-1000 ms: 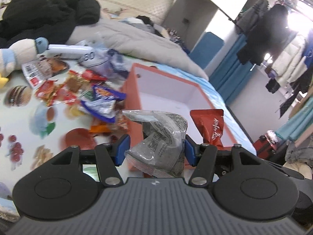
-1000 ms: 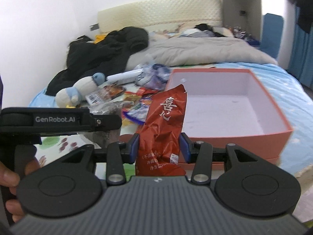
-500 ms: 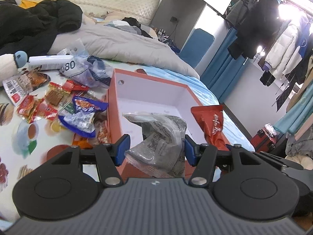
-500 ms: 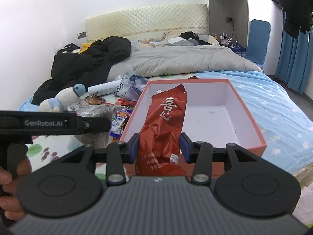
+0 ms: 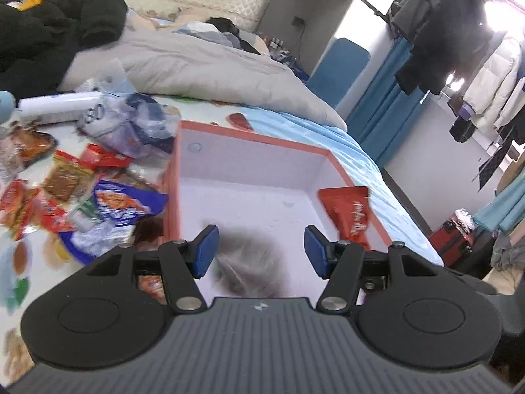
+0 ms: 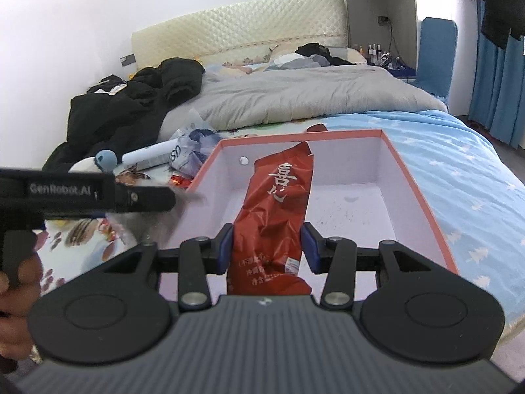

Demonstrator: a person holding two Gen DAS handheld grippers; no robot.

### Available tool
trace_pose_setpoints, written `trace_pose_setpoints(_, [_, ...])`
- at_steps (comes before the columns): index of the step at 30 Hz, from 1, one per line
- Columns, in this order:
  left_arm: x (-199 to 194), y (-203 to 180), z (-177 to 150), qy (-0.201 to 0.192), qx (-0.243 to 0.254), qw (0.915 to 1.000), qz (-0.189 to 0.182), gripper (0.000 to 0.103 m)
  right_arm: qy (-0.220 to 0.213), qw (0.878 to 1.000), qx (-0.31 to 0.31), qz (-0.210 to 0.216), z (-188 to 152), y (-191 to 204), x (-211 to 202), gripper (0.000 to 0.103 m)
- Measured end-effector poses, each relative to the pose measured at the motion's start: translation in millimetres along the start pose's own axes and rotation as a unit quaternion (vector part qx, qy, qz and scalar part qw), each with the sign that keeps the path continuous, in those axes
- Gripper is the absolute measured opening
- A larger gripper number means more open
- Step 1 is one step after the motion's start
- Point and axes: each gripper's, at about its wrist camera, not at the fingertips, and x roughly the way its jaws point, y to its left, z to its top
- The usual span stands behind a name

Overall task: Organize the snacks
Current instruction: 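Open both tools to drop the bags into the pink box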

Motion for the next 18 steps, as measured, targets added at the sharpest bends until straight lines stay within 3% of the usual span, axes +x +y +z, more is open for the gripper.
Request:
trace_pose_setpoints(11, [64.4,9.5,-1.0,0.046,0.009,0.9986,0.024,0.063,0.049,0.998,0.032,-0.001,-4.0,-37.7,67.7,0.049])
trace_pose_setpoints(14, [66.1,14.6,-2.1,0.046,0.010,0.9985,0.028,0.063,0.057,0.998,0.035,0.000,-6.0,-39.7,76.9,0.055])
trace_pose_setpoints(16, [64.2,15.9,-2.2,0.045,0.010,0.9985,0.029,0.063,0.056,0.997,0.043,0.008,-6.1,-40.9,77.5,0.069])
trace_pose_setpoints(18, [58.0,15.2,-2.9,0.042,0.012,0.9986,0.029,0.063,0.051,0.998,0.043,0.011,-5.9,-39.4,75.1,0.070])
